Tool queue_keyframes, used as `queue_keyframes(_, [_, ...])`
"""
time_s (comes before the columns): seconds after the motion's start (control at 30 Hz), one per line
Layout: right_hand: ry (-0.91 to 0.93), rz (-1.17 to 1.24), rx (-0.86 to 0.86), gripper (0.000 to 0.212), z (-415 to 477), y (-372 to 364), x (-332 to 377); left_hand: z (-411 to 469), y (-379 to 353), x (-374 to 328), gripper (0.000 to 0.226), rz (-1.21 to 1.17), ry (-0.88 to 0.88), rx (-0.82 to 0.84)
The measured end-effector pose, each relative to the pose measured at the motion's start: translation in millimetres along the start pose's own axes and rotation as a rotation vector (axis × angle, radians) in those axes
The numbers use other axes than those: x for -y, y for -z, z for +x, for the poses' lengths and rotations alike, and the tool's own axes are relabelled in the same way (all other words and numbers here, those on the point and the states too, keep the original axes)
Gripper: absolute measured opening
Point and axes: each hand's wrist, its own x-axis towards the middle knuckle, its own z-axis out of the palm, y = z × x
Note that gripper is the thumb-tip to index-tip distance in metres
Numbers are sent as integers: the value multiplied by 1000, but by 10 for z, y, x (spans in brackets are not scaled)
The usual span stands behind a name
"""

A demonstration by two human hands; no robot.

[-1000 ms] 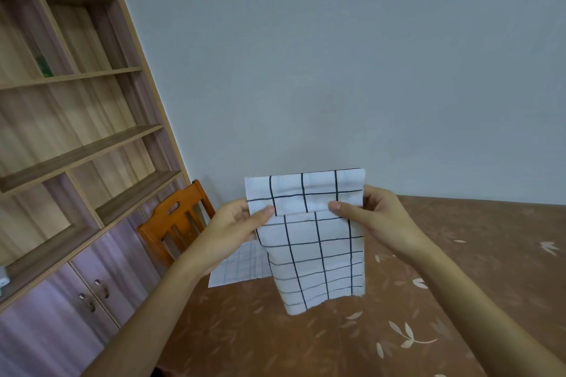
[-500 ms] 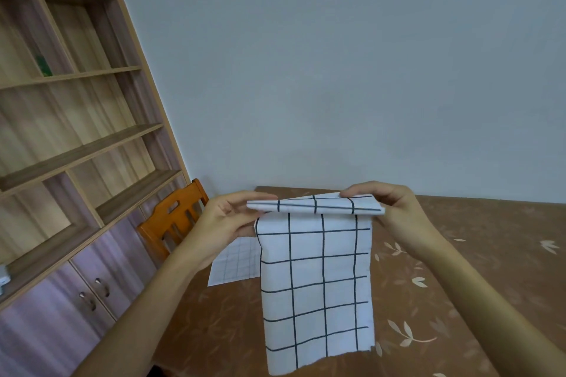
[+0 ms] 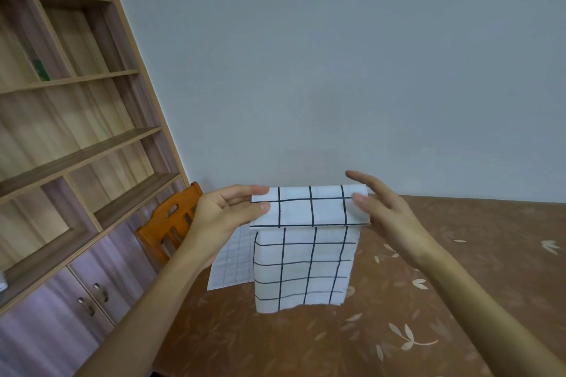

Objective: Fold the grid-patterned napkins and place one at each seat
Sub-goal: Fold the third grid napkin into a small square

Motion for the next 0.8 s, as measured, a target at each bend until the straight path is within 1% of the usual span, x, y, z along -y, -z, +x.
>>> queue_keyframes(0.03, [-6, -31, 12, 39, -22, -21, 9, -1, -17, -10, 31, -7, -13, -8])
queue_keyframes(0.07, [-9, -35, 27, 39, -36, -37, 4, 3, -29, -15, 34, -17, -21, -12])
queue_keyframes(0.13, [-12, -24, 22, 25, -49, -76, 4, -4, -54, -31, 43, -53, -45, -6])
queue_keyframes(0.2, [11, -47, -30, 12, -49, -97, 2, -10, -75, -19, 49, -53, -43, -1])
queue_keyframes(0.27, [39, -51, -73, 8, -37, -91, 2, -37, -95, -15, 49, -22, -15, 42])
queue_keyframes(0.4, [86, -11, -60, 13, -38, -90, 36, -106, -126, 4, 44, 2, 69, 174])
queue_keyframes(0.57, [79, 23, -83, 10, -54, -92, 60, -113, -109, 4, 40, 57, 110, 252])
queue_keyframes(0.63, [69, 18, -80, 9, -63, -89, 69, -116, -109, 2, 35, 85, 95, 232])
queue_keyframes(0.7, [64, 15, -35, 10, -87, -75, 96, -124, -96, 19, 33, 106, 68, 189])
queue_keyframes(0.8, [75, -5, 61, 20, -101, -40, 114, -129, -57, 41, 35, 90, 19, 131])
